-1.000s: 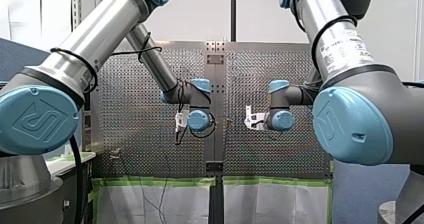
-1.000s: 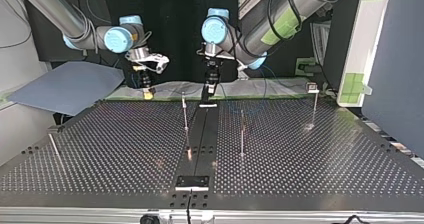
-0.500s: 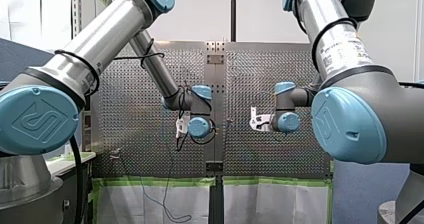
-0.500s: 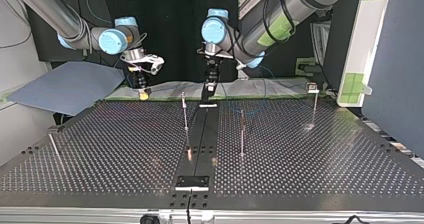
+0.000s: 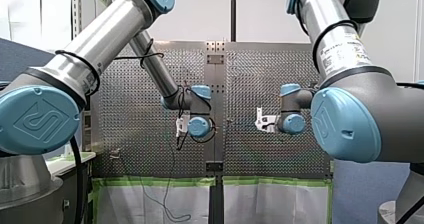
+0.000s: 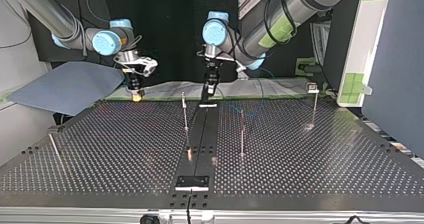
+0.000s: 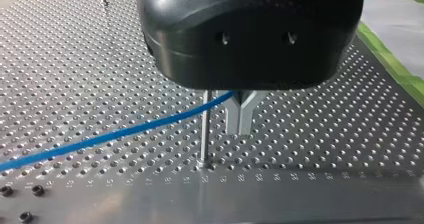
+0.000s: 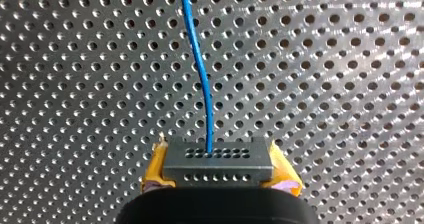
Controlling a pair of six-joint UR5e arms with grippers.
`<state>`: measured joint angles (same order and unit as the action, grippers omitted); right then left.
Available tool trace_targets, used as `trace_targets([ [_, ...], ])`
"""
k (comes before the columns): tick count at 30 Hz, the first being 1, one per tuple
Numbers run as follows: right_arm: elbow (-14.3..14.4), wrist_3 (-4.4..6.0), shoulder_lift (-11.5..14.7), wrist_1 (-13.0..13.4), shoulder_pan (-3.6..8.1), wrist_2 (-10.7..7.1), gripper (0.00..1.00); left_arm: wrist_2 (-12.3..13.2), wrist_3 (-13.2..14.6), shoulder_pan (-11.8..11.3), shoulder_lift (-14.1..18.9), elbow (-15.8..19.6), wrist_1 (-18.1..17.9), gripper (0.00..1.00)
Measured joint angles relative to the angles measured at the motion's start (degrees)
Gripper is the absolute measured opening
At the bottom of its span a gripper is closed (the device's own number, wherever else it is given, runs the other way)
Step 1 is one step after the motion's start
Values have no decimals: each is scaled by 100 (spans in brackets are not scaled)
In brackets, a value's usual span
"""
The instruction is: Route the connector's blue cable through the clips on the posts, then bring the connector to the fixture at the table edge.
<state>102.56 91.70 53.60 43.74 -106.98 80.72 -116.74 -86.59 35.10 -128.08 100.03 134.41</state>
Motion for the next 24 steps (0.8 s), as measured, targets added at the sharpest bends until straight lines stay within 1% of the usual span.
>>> trace_targets([
  [3,-2,5,-1,13,23,-43,0,30,0,1,-2,-16,-5,0],
  [9,-2,13,-1,26,31,-102,0,48,2,0,-1,-54,-3,0],
  [24,-61,60,-9,47,55,-109,0,49,-6,-7,-4,-166,21,0],
])
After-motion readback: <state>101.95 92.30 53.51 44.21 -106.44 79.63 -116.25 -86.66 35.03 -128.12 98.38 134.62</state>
